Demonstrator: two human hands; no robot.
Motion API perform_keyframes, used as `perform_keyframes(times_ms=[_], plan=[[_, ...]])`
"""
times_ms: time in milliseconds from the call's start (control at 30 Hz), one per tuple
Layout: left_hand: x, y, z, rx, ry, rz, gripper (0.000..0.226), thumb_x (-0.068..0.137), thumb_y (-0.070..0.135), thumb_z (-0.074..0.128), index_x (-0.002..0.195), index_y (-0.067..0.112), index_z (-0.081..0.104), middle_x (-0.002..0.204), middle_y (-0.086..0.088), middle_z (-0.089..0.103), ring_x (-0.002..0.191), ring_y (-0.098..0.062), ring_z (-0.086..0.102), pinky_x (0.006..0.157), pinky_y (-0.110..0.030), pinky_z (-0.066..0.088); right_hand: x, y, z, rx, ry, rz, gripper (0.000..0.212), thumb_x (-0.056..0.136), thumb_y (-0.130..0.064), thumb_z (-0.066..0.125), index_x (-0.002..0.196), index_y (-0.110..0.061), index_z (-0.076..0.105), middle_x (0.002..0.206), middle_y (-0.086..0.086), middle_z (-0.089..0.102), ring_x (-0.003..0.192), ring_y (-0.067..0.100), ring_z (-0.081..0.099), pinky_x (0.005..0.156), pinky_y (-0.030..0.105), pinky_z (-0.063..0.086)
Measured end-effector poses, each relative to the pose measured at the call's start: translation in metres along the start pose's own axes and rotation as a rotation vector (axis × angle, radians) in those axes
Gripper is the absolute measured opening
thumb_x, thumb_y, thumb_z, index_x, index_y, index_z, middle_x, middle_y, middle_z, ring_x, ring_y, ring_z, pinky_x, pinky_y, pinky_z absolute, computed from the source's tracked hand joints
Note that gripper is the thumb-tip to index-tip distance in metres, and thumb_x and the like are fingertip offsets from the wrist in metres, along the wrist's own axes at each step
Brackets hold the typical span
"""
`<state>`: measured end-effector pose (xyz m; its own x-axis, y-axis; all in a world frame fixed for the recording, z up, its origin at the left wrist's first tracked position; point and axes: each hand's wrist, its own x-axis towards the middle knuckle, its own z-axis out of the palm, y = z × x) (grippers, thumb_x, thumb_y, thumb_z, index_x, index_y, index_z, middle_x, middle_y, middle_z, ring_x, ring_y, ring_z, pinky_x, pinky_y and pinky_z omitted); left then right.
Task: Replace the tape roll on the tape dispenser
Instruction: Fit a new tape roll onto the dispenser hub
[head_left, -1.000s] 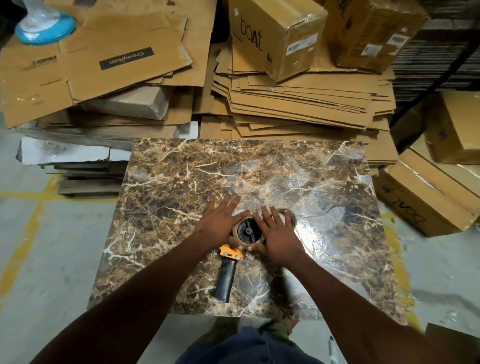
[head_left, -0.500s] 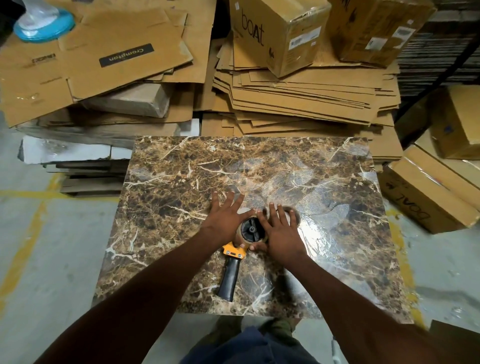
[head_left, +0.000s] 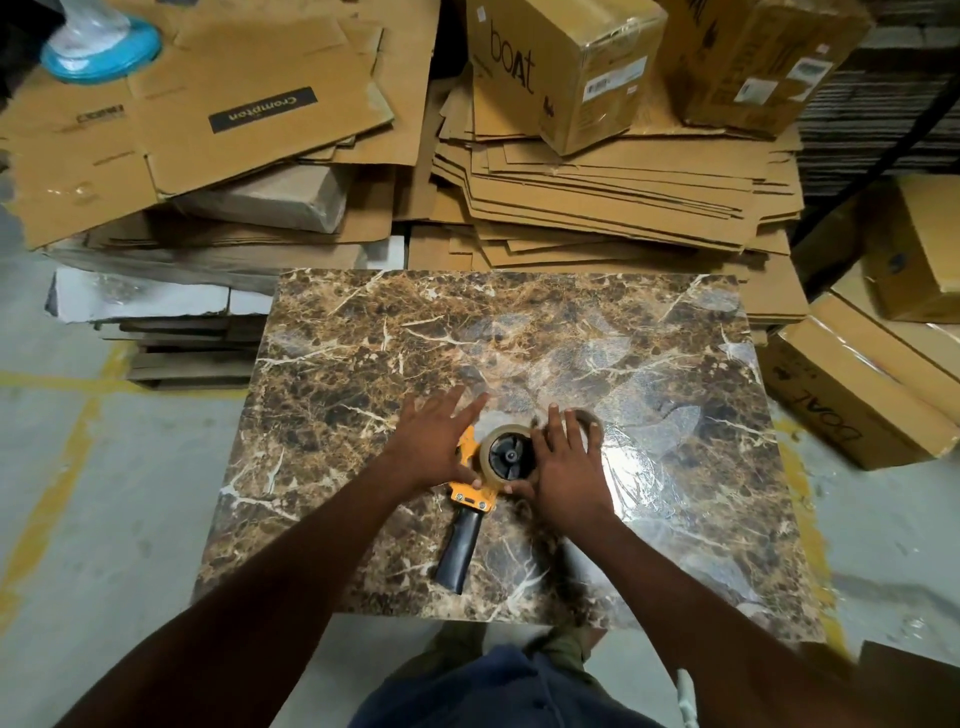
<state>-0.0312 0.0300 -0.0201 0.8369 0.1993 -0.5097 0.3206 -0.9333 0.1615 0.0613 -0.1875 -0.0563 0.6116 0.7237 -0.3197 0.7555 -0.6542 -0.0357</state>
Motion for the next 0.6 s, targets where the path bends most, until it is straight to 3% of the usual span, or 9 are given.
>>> perform_keyframes(times_ms=[100,167,233,333,433,500,600], plan=[[-0.018,-0.025,0.006,-0.209,0.132,-0.086,0.099,0.082,0.061,0.08,0.163,0.028,0.034,0.161,-0.006,0.05,0.145,-0.028,0.048,0.12,-0.053,0.038,-0.003,0.006,0.0,0.01,-0.017,-0.042,0.108,0.082,-0.083,0.046,0.159,-0.012,0.021,0.168,0.02,0.007,0.154,0.04,0.006,0.12,0.064,0.0],[-0.026,-0.032,0.012,-0.242,0.223,-0.07,0.057,0.085,0.057,0.078,0.133,0.026,0.068,0.131,-0.001,0.07,0.12,-0.023,0.061,0.106,-0.045,0.049,-0.001,0.009,-0.001,0.033,-0.053,-0.116,0.11,0.081,-0.075,0.059,0.16,-0.014,0.014,0.169,0.017,0.005,0.154,0.039,0.004,0.121,0.064,0.001],[-0.031,-0.028,0.018,-0.191,0.218,-0.035,0.031,0.084,0.056,0.077,0.101,0.029,0.078,0.111,0.004,0.068,0.113,-0.02,0.06,0.1,-0.042,0.048,0.004,0.007,-0.006,0.042,-0.08,-0.182,0.107,0.084,-0.063,0.065,0.161,-0.015,0.008,0.17,0.012,0.006,0.155,0.037,0.002,0.121,0.063,0.001],[-0.032,-0.01,0.028,-0.106,0.225,-0.062,0.038,0.08,0.065,0.073,0.096,0.032,0.082,0.131,0.0,0.06,0.128,-0.023,0.053,0.105,-0.044,0.044,0.016,-0.002,-0.017,0.054,-0.093,-0.211,0.103,0.085,-0.055,0.066,0.161,-0.015,0.009,0.168,0.008,0.016,0.155,0.035,0.003,0.12,0.062,0.001],[-0.032,0.012,0.037,-0.041,0.226,-0.117,0.043,0.083,0.069,0.068,0.1,0.032,0.081,0.17,-0.008,0.03,0.157,-0.034,0.025,0.12,-0.065,0.026,0.024,-0.01,-0.023,0.042,-0.109,-0.248,0.103,0.084,-0.056,0.067,0.16,-0.013,0.014,0.162,0.01,0.03,0.154,0.037,0.01,0.12,0.066,0.004],[-0.031,0.026,0.039,-0.027,0.224,-0.124,0.044,0.085,0.068,0.067,0.108,0.033,0.08,0.177,-0.007,0.014,0.161,-0.039,0.015,0.12,-0.074,0.016,0.026,-0.012,-0.025,0.027,-0.108,-0.247,0.102,0.081,-0.054,0.069,0.158,-0.012,0.018,0.156,0.012,0.038,0.151,0.037,0.017,0.12,0.067,0.007],[-0.028,0.042,0.035,-0.041,0.183,-0.155,0.05,0.086,0.066,0.068,0.121,0.031,0.076,0.178,-0.009,0.007,0.161,-0.041,0.011,0.119,-0.076,0.014,0.025,-0.011,-0.023,0.021,-0.091,-0.222,0.104,0.074,-0.056,0.071,0.155,-0.009,0.025,0.147,0.011,0.045,0.145,0.036,0.028,0.119,0.066,0.011]])
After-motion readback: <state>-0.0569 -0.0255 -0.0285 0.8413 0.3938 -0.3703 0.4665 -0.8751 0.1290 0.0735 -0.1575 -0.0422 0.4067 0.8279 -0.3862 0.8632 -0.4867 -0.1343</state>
